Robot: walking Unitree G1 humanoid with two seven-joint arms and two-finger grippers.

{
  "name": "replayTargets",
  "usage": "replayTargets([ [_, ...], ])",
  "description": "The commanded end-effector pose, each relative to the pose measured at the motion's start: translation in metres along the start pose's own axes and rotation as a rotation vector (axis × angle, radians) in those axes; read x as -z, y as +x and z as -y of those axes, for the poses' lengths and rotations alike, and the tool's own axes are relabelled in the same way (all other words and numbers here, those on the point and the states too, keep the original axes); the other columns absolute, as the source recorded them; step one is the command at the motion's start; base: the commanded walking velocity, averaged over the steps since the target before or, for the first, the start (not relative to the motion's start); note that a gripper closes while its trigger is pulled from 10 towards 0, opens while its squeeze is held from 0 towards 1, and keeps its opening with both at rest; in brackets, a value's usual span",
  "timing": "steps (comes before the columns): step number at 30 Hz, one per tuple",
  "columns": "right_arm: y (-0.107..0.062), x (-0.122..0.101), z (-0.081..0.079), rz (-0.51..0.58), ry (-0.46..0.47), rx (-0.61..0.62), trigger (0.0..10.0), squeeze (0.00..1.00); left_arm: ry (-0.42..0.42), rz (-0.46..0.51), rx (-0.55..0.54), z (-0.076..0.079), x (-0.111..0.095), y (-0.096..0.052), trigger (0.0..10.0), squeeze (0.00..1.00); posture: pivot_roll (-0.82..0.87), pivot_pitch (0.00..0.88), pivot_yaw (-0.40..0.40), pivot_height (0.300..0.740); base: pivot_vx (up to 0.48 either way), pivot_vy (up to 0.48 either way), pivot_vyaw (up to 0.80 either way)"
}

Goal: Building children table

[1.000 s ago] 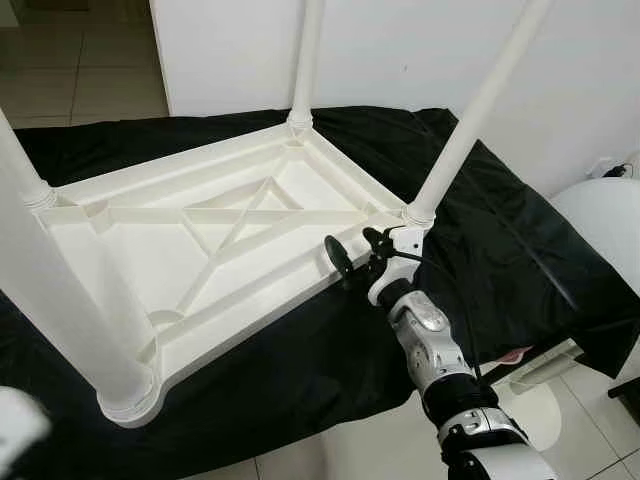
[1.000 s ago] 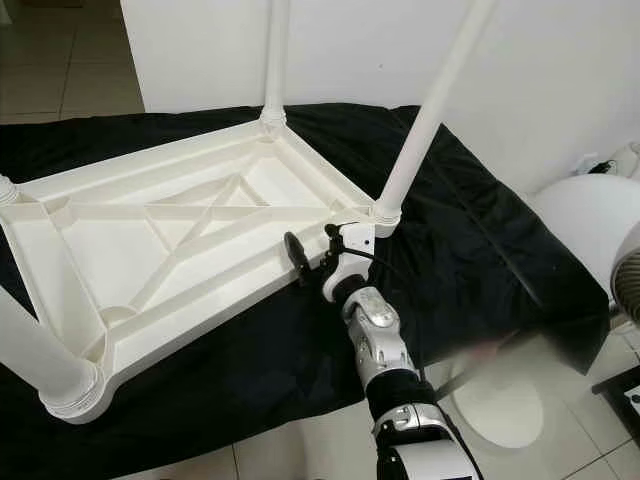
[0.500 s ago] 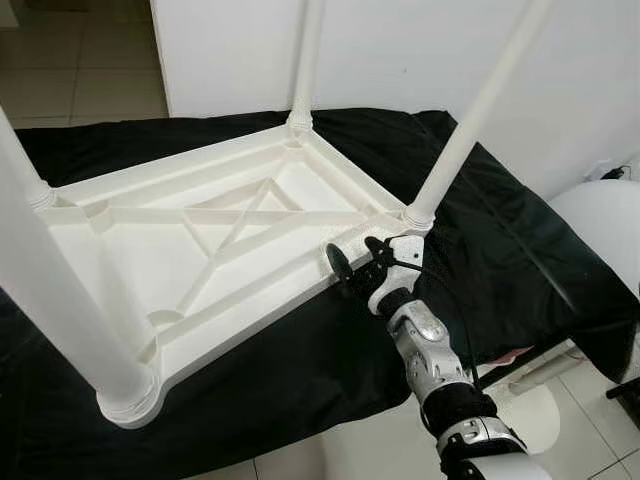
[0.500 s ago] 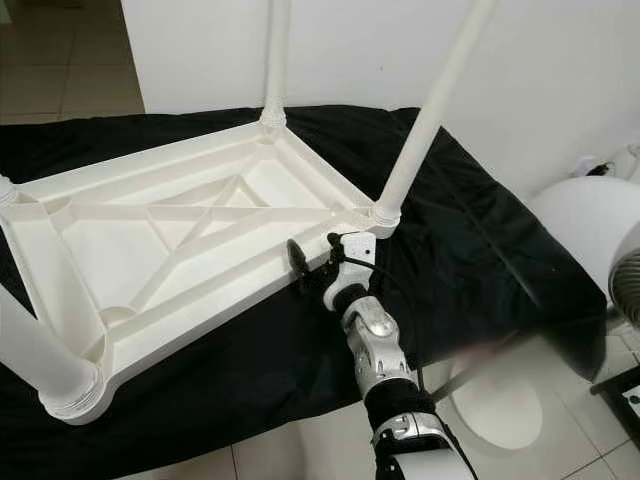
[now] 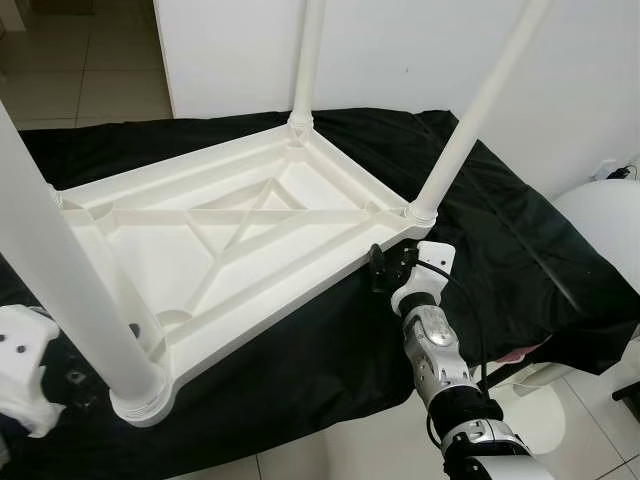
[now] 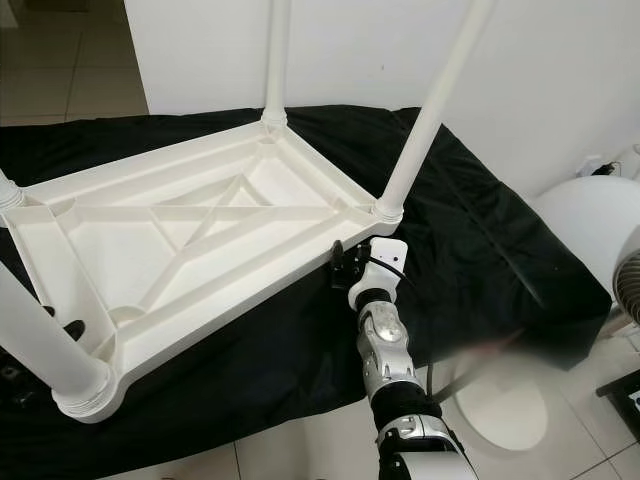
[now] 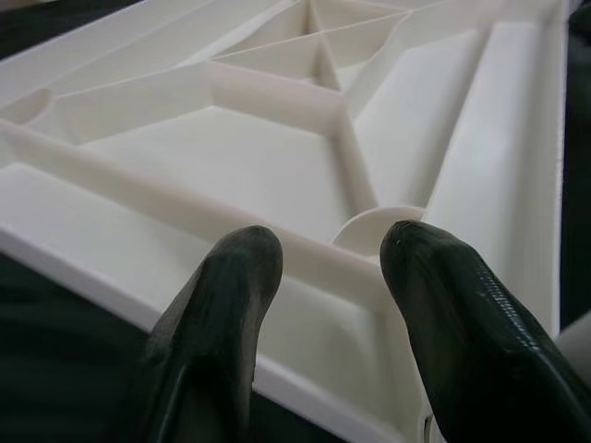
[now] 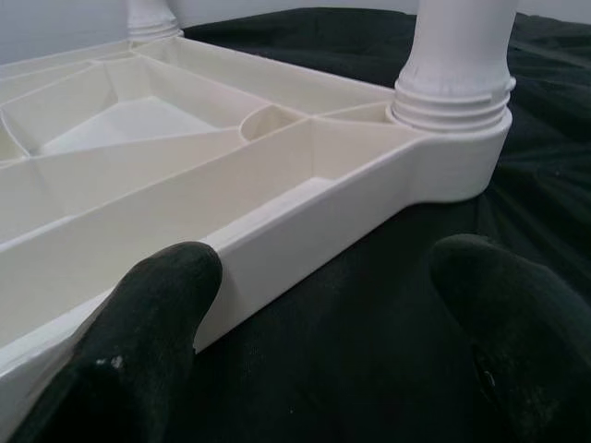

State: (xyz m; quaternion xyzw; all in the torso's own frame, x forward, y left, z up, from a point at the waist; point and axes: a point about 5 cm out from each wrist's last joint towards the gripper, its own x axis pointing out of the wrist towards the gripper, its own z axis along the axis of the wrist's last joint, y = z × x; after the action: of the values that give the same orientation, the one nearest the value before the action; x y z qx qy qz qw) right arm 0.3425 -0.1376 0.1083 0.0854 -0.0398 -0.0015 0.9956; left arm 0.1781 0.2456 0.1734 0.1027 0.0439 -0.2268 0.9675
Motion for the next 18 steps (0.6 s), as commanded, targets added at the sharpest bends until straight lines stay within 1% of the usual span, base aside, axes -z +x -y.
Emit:
replayTargets([
  [1,-0.002,0.005,0.004,-0.028,0.014,0.032,10.0,0.0,-0.032,0.015,0.057,0.01,0.001,0.007,10.0,0.0,0.16,0.095,-0.084,0.74,0.0,0.0,0.0],
  [4,-0.002,0.005,0.005,-0.023,0.007,0.051,10.0,0.0,-0.047,0.025,0.072,0.013,0.003,0.011,10.0,0.0,0.15,0.093,-0.083,0.74,0.0,0.0,0.0],
  [6,-0.005,0.01,0.004,-0.046,0.008,0.102,10.0,0.0,-0.093,0.06,0.129,0.028,0.005,0.026,10.0,0.0,0.14,0.091,-0.083,0.74,0.0,0.0,0.0],
  [7,-0.005,0.01,0.004,-0.046,0.008,0.102,10.0,0.0,-0.093,0.06,0.129,0.028,0.005,0.026,10.0,0.0,0.14,0.091,-0.083,0.74,0.0,0.0,0.0],
  [8,-0.006,0.014,0.004,-0.067,0.007,0.126,10.0,0.0,-0.106,0.078,0.163,0.038,0.005,0.035,10.0,0.0,0.13,0.089,-0.082,0.74,0.0,0.0,0.0],
  [9,-0.006,0.014,0.004,-0.067,0.007,0.126,10.0,0.0,-0.106,0.078,0.163,0.038,0.005,0.035,10.0,0.0,0.13,0.089,-0.082,0.74,0.0,0.0,0.0],
  [10,-0.006,0.017,0.004,-0.086,0.015,0.135,10.0,0.0,-0.118,0.093,0.194,0.047,0.004,0.043,10.0,0.0,0.13,0.088,-0.08,0.74,0.0,0.0,0.0],
  [11,-0.006,0.017,0.004,-0.086,0.015,0.135,10.0,0.0,-0.118,0.093,0.194,0.047,0.004,0.043,10.0,0.0,0.13,0.088,-0.08,0.74,0.0,0.0,0.0],
  [12,-0.004,0.017,0.007,-0.102,0.016,0.149,10.0,0.0,-0.133,0.109,0.224,0.054,0.002,0.048,10.0,0.0,0.12,0.083,-0.074,0.74,0.0,0.0,0.0],
  [13,-0.003,0.018,0.009,-0.11,0.016,0.156,10.0,0.0,-0.143,0.118,0.242,0.059,0.001,0.051,10.0,0.0,0.12,0.083,-0.074,0.74,0.0,0.0,0.0],
  [17,-0.001,0.018,0.012,-0.122,0.017,0.157,10.0,0.0,-0.151,0.127,0.262,0.063,-0.001,0.053,10.0,0.0,0.12,0.083,-0.074,0.74,0.0,0.0,0.0],
  [18,0.003,0.017,0.015,-0.139,0.007,0.14,10.0,0.0,-0.152,0.134,0.283,0.067,-0.002,0.054,10.0,0.0,0.11,0.081,-0.067,0.74,0.0,0.0,0.0],
])
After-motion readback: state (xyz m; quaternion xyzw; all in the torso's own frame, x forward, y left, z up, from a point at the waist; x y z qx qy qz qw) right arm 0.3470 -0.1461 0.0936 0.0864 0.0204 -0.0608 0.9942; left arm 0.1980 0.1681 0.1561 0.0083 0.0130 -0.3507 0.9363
